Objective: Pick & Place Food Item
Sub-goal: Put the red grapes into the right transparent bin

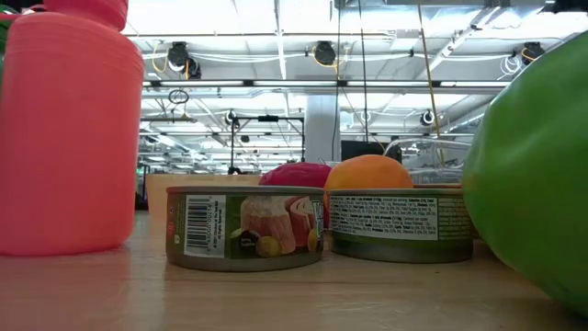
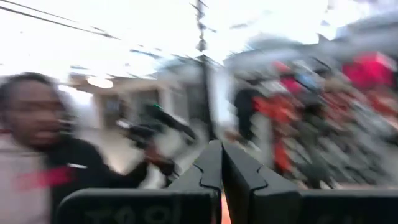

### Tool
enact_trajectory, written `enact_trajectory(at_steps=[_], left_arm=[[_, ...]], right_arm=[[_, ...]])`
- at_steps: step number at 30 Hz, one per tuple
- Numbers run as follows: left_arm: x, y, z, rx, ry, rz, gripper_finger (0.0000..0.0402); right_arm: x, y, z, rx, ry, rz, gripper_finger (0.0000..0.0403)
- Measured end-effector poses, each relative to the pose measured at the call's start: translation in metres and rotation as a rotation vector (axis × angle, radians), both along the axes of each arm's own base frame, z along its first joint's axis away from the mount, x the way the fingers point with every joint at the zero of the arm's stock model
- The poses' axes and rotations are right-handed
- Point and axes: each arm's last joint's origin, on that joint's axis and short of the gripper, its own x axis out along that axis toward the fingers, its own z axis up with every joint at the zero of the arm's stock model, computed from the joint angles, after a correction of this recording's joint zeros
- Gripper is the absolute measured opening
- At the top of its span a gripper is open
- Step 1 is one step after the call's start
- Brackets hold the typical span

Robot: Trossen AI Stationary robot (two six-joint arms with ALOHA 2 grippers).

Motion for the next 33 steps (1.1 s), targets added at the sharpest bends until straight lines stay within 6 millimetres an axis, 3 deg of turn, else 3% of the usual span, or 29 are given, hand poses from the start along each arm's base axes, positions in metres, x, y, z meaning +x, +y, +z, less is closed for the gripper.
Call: enact_trajectory(at_steps=[4,8,13,18,21,25,30,33], left_arm=[[-0.026,-0.002,0.0,0.015,-0.099,-0.064,0.0072],[-0.027,-0.002,-0.001,-0.004,-0.076,-0.067,0.0072],[-0.017,0.0,-0.003,-0.005,-0.025,-0.014,0.0072],[-0.012,0.0,0.004,-0.042,-0.067,-0.01,0.0072],[-0.005,0.0,0.007,-0.125,-0.063,-0.011,0.0072],[0.003,0.0,0.005,-0.173,-0.01,-0.008,0.0072],[0.012,0.0,0.003,-0.142,0.034,-0.002,0.0072],[0.018,0.0,0.003,-0.107,0.04,0.017,0.0072]], right_arm=[[0.024,0.008,-0.011,-0.036,-0.067,-0.002,0.0001],[0.057,0.024,-0.022,-0.099,-0.007,-0.102,0.0029],[0.09,0.056,-0.01,-0.18,0.056,-0.091,0.013],[0.111,0.092,0.003,-0.264,0.355,-0.204,0.0244],[0.113,0.104,0.003,-0.256,0.647,-0.353,0.028],[0.106,0.111,-0.011,-0.146,1.017,-0.478,0.0291],[0.091,0.115,-0.048,0.061,1.408,-0.557,0.0278],[0.083,0.119,-0.074,0.135,1.516,-0.621,0.0269]])
